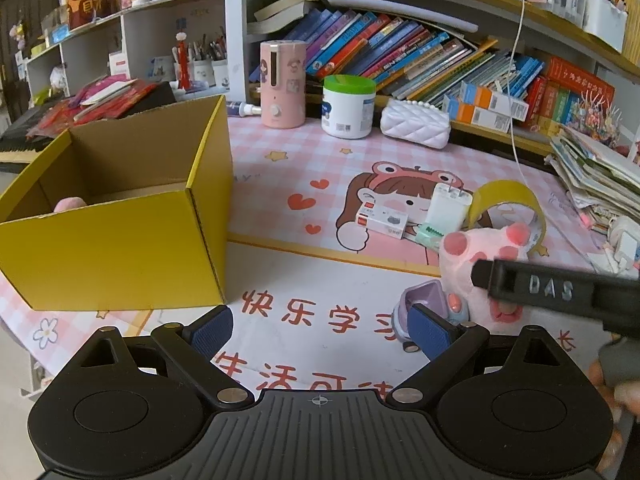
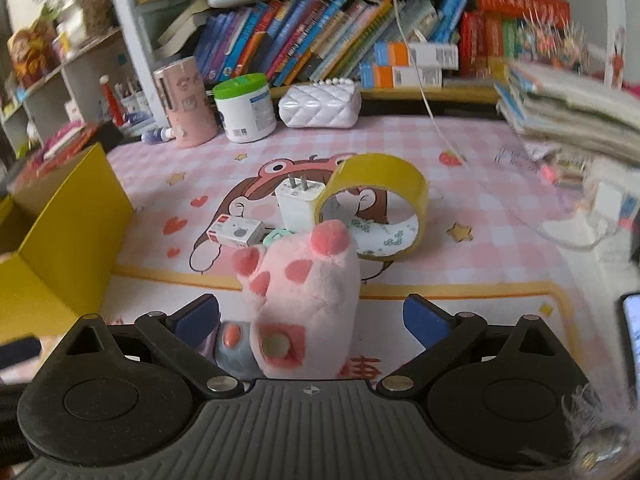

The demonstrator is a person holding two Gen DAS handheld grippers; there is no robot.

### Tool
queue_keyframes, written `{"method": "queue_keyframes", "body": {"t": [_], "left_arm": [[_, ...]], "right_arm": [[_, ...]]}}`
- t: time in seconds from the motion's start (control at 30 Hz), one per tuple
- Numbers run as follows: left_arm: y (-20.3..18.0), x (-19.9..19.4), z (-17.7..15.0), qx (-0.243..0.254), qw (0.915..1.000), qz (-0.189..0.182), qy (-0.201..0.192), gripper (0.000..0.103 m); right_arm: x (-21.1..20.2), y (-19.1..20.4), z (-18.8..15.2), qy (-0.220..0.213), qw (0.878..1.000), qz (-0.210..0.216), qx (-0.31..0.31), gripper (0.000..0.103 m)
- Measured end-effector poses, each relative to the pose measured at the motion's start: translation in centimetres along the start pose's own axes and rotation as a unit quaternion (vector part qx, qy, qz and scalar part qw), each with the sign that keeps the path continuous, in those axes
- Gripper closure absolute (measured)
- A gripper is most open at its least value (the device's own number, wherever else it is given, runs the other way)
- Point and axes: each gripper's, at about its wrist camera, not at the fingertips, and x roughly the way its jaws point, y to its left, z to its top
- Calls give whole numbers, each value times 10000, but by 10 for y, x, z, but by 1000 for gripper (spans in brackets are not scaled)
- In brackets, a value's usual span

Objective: Organize objects
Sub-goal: 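Grasp the pink plush paw toy with the right gripper, then lift the pink plush with the right gripper while the left gripper grasps the grey toy truck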

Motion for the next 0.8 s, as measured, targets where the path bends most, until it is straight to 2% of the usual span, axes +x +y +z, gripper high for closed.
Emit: {"method": "queue_keyframes", "body": {"t": [0.37,0.4,0.47,0.57,0.67,0.8], "left_arm": [[-3,8,0,133,9998,-48,109,7],[-3,9,0,150,9998,-56,122,7],[-5,10,1,183,9997,-77,149,7],[-8,12,1,214,9995,-129,166,7],[-12,15,2,238,9993,-212,171,7],[-20,22,4,278,9988,-349,205,7]], "right_arm": [[43,-18,3,646,9957,154,647,6],[45,-19,3,688,9951,178,688,8],[49,-20,1,754,9938,297,756,31],[49,-21,2,768,9930,464,774,47],[42,-24,3,688,9928,561,807,51],[18,-28,7,229,9964,436,689,51]]}}
